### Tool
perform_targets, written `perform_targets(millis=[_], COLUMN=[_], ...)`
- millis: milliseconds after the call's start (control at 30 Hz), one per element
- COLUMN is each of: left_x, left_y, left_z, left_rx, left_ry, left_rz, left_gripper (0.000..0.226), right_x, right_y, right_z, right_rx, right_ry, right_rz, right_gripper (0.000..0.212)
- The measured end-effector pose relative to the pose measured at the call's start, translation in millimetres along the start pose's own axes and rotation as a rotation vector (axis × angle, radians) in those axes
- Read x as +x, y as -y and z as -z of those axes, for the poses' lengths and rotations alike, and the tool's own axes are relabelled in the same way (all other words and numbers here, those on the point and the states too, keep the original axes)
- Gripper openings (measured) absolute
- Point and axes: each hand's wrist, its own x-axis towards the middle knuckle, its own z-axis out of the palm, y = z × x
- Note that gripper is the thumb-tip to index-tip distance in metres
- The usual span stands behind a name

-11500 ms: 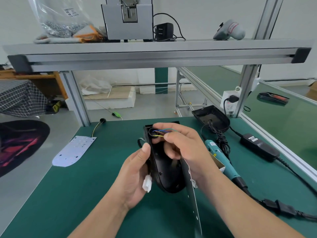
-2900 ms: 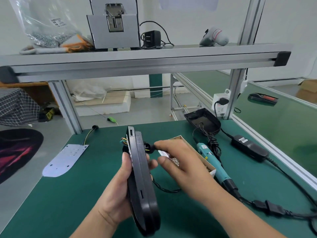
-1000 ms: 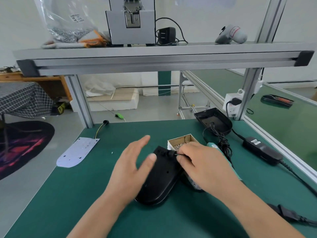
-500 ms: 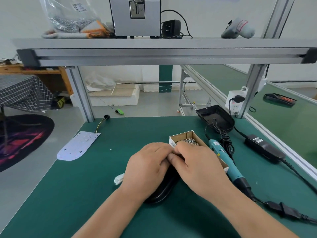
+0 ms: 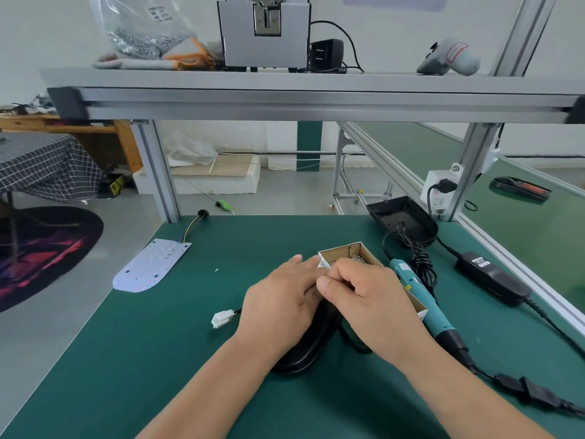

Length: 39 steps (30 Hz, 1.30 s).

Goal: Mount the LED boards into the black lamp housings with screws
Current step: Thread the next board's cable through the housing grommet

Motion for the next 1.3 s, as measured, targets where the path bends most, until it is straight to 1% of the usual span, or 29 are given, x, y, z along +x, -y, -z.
perform_targets(millis=[233,467,667,767,800,833,900,933,967,1000,1033,1067,1100,1167,1200,1233,1267,1300], left_x=[2,8,9,10,10,10,11,11,10,10,9,9,9,8,8,8,8,8], left_y=[0,1,4,6,7,9,15,18,21,24,26,27,29,34,35,35,34,34], left_z=[-1,-6,-7,-7,-7,-6,-2,1,5,8,10,13,14,16,18,20,22,23], left_rx=[0.040,0.158,0.147,0.122,0.105,0.060,-0.045,-0.090,-0.152,-0.217,-0.256,-0.298,-0.336,-0.440,-0.513,-0.588,-0.646,-0.686], left_ry=[0.010,0.095,0.098,0.112,0.119,0.126,0.144,0.162,0.179,0.182,0.181,0.172,0.164,0.179,0.214,0.252,0.275,0.279], left_rz=[0.067,0.138,0.142,0.164,0.194,0.240,0.359,0.416,0.464,0.498,0.517,0.506,0.487,0.473,0.485,0.504,0.527,0.544], left_gripper=[0.037,0.040,0.045,0.047,0.052,0.063,0.094,0.102,0.098,0.077,0.049,0.035,0.032,0.023,0.024,0.030,0.034,0.036], right_x=[-1,-1,0,0,0,0,1,2,3,4,5,6,8,10,11,11,10,9], right_y=[2,-1,-3,-4,-5,-7,-13,-17,-20,-22,-24,-25,-26,-28,-28,-25,-20,-16], right_z=[3,7,12,16,17,19,24,28,32,37,42,45,48,51,51,50,49,46], right_rx=[0.059,0.100,0.107,0.079,0.055,0.032,0.011,0.013,0.020,0.032,0.048,0.054,0.025,-0.151,-0.277,-0.414,-0.554,-0.669], right_ry=[0.041,0.065,0.114,0.076,0.052,0.033,0.013,0.006,-0.003,-0.011,-0.017,-0.020,-0.021,-0.021,-0.021,-0.019,-0.027,-0.035], right_rz=[0.013,0.024,0.028,0.063,0.084,0.098,0.094,0.073,0.047,0.022,-0.001,-0.023,-0.040,-0.064,-0.069,-0.075,-0.065,-0.016], right_gripper=[0.035,0.033,0.041,0.031,0.028,0.026,0.025,0.023,0.021,0.019,0.019,0.018,0.018,0.014,0.011,0.009,0.015,0.025])
